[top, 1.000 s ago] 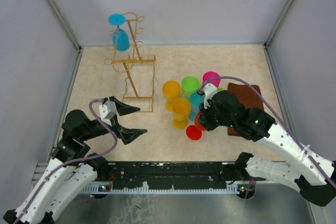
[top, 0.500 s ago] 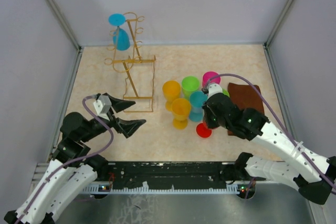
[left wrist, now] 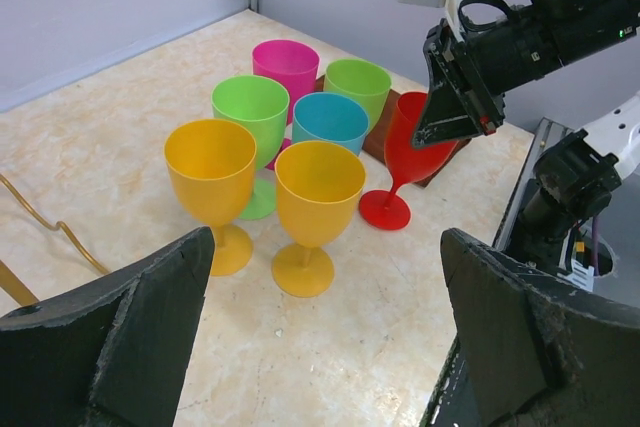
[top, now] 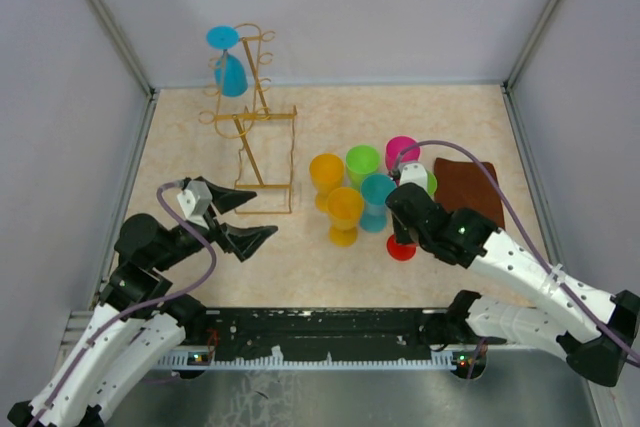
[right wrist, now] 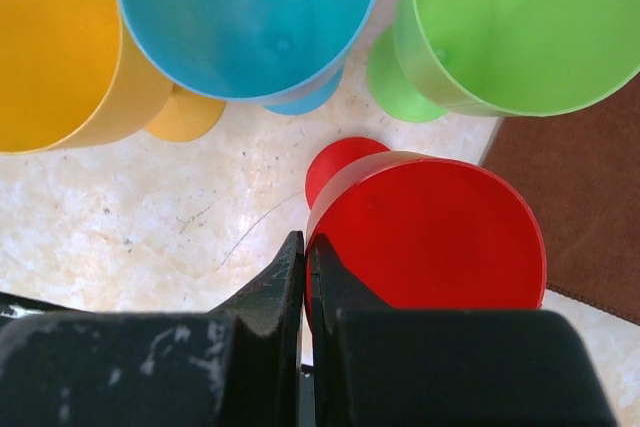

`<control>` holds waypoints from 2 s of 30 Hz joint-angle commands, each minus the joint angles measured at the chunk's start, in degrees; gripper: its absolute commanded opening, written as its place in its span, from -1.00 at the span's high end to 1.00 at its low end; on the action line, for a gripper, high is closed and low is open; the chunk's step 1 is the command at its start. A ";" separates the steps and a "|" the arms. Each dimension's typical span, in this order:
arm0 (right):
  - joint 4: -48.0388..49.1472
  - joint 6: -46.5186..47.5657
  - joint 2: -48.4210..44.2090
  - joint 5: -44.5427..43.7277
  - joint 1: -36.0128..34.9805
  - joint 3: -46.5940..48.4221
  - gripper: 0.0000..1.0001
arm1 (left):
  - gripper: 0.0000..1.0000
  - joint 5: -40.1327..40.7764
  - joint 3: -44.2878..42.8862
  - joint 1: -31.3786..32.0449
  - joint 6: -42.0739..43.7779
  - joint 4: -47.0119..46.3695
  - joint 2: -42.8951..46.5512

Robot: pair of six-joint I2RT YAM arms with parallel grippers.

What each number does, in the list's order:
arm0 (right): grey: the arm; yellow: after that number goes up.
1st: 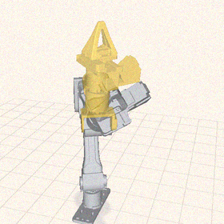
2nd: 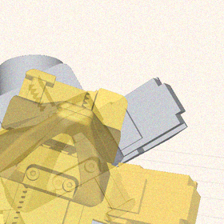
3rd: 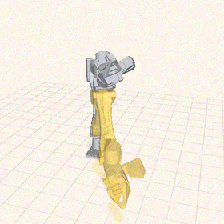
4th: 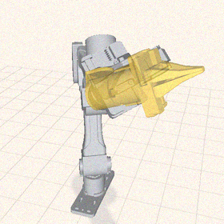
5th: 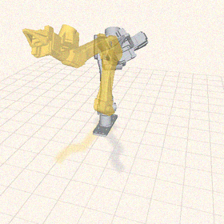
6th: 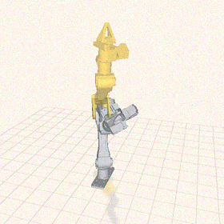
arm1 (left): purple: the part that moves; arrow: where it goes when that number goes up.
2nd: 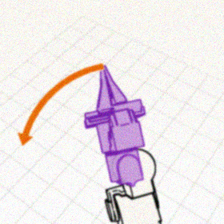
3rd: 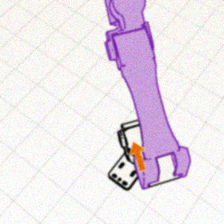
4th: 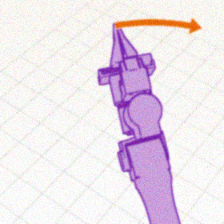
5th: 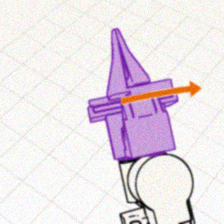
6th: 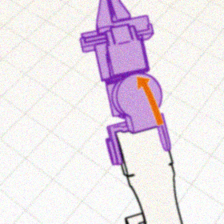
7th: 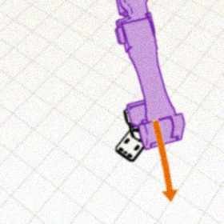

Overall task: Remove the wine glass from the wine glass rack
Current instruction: Place the wine glass at the center of the board.

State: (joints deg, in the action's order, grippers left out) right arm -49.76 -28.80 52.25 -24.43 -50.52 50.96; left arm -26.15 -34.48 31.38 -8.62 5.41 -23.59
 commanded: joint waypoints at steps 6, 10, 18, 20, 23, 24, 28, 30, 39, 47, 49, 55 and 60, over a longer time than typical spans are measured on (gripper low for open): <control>3.06 -0.40 0.06 -3.31 -0.37 0.04 0.94 | -0.99 4.44 -3.31 -0.09 1.21 1.91 0.31; 3.12 0.18 0.17 -3.29 -0.37 0.47 0.92 | -0.99 6.50 -3.89 -0.06 1.41 2.49 0.21; 1.84 0.55 2.37 -1.51 -0.38 2.14 0.86 | -0.99 8.61 -5.98 -0.06 2.62 3.46 -0.38; 1.58 0.42 2.95 -0.84 -0.42 2.23 0.82 | -0.99 8.96 -7.90 -0.09 4.82 4.62 -0.37; 1.10 0.22 3.59 -0.30 -0.37 2.52 0.75 | -0.99 10.28 -11.50 -0.09 7.29 7.40 -0.80; 0.99 0.20 3.64 -0.35 -0.38 2.70 0.74 | -0.99 10.71 -12.33 -0.09 8.04 8.27 -1.02; 0.95 1.10 3.48 0.14 -0.37 3.33 0.67 | -0.99 12.93 -13.69 -0.09 8.29 10.58 -1.62; 0.49 1.61 3.28 0.55 -0.37 3.92 0.60 | -0.99 14.79 -13.52 -0.09 6.44 10.48 -1.59; 2.49 3.41 -1.49 1.41 -0.38 4.48 0.29 | -0.99 31.52 -15.01 -0.08 -4.90 9.57 -3.60; 7.22 3.57 -8.66 1.16 -0.37 2.59 -0.42 | -0.99 39.04 -22.72 -0.09 -7.80 14.61 -12.28; 8.29 3.60 -10.33 0.89 -0.37 2.20 -0.47 | -0.99 39.57 -22.38 -0.09 -9.14 11.92 -12.66; 11.56 4.02 -15.30 0.58 -0.37 -0.47 -0.69 | -0.99 46.98 -27.59 -0.06 -10.40 11.76 -18.70; 11.69 5.37 -16.62 0.33 -0.41 -2.16 -0.74 | -0.99 52.70 -31.34 -0.10 -8.90 10.05 -25.25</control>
State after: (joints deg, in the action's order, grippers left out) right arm -41.10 -24.80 36.03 -22.68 -50.52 49.30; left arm 20.10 -62.70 31.38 -17.98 17.58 -45.21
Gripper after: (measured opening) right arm 0.864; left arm 0.997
